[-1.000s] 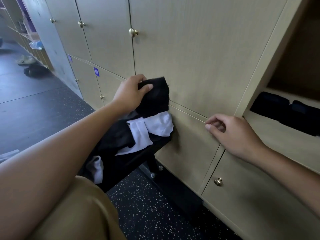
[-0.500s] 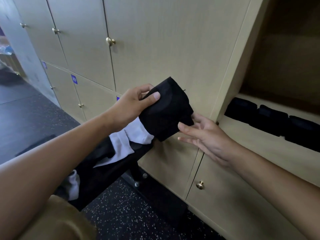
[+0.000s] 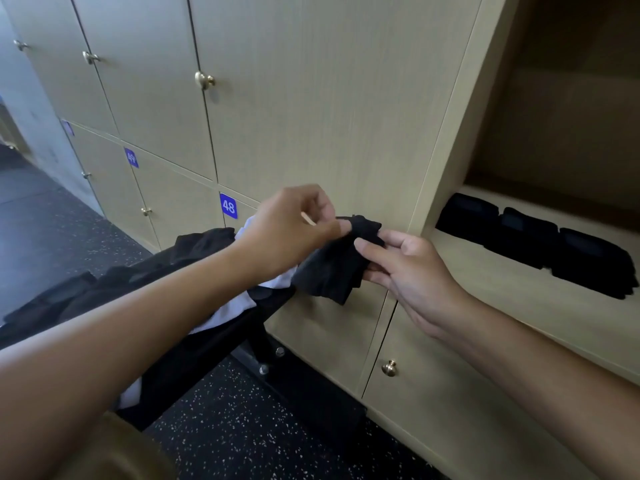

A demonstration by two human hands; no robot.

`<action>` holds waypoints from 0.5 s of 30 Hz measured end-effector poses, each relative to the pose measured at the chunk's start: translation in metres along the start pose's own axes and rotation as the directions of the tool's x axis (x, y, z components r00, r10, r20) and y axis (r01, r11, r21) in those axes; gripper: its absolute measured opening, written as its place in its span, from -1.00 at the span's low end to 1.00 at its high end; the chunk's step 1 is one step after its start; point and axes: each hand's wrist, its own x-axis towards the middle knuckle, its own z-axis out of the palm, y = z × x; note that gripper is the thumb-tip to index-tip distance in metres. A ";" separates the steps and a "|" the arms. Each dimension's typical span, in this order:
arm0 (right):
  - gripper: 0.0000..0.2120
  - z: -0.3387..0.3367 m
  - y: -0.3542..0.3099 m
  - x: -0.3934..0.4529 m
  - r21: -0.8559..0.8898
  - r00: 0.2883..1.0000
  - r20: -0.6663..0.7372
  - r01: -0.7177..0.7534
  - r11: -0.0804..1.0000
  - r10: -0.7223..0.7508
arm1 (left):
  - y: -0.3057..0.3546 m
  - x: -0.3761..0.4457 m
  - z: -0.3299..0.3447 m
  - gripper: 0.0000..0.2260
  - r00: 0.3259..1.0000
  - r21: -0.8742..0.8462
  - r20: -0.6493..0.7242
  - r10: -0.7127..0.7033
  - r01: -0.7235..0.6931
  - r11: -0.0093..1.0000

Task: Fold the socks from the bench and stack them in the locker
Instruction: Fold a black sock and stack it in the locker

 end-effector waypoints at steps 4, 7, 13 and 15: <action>-0.71 0.000 -0.005 -0.003 0.044 0.999 0.033 -0.020 0.999 0.019 | 0.012 -0.014 0.017 -0.77 0.994 0.039 0.108 0.015 -0.019 0.999; -0.59 -0.002 -0.010 -0.005 0.110 0.999 0.018 -0.052 0.993 0.050 | 0.012 -0.016 0.021 -0.77 0.995 -0.002 0.099 -0.024 0.024 1.000; -0.79 -0.007 -0.012 -0.009 0.093 0.999 -0.012 -0.050 0.994 0.051 | 0.014 -0.020 0.022 -0.75 0.995 -0.030 0.074 -0.061 0.063 0.998; -0.84 -0.008 -0.013 -0.010 0.071 0.999 -0.013 -0.041 0.997 0.042 | 0.015 -0.021 0.022 -0.81 0.992 -0.097 0.102 -0.068 0.078 0.992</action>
